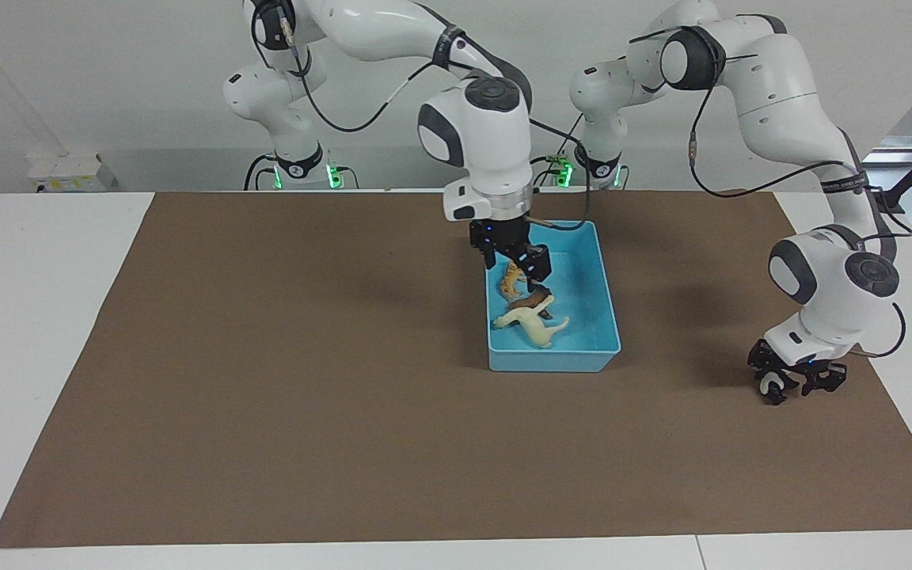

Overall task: Put all toys into storage box
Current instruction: 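Carry the black-and-white cow into the box with the left gripper and release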

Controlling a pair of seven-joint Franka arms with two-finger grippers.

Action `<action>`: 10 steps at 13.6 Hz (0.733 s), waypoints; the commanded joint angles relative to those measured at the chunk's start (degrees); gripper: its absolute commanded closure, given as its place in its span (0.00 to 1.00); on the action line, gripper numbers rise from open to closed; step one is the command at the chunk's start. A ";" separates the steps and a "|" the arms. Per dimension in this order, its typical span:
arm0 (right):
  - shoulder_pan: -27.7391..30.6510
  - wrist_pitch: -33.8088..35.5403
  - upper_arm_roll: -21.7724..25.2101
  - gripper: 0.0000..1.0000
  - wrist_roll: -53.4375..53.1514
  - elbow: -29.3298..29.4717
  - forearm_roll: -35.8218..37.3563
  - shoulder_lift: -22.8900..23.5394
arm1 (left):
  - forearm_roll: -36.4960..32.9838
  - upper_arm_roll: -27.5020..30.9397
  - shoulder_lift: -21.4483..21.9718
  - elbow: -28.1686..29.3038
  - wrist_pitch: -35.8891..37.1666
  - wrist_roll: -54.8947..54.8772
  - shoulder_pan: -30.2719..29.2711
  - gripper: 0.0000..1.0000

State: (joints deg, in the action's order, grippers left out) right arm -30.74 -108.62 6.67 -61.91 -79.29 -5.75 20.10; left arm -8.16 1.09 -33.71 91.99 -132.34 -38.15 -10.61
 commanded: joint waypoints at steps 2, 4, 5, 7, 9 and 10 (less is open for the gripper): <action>12.16 5.86 -0.78 0.00 29.74 -3.32 -0.23 -3.13 | 1.31 0.67 0.83 -4.54 8.92 3.59 1.12 0.71; 17.44 7.36 -0.78 0.00 38.41 -3.42 0.21 -3.22 | 1.39 0.31 3.98 -7.60 17.07 8.41 2.86 0.71; 19.21 8.15 -0.78 0.00 42.10 -3.33 2.04 -3.31 | 1.39 0.40 6.78 -7.88 21.03 13.92 5.14 0.71; 22.37 8.16 -0.78 0.00 52.54 -2.98 7.05 -4.36 | 2.79 0.05 13.81 -6.48 27.19 29.72 9.97 0.70; 27.55 8.33 -0.95 0.00 64.57 -3.24 7.42 -6.20 | 4.73 0.14 17.78 -6.39 33.78 42.92 16.64 0.69; 28.62 9.29 -0.87 0.00 68.11 -3.15 7.33 -6.91 | 4.82 0.05 19.02 -6.30 36.07 49.68 20.42 0.66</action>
State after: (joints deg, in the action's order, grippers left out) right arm -5.32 -100.81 6.74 -1.62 -80.89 1.09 16.27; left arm -4.26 0.05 -18.21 83.04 -99.67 0.87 3.86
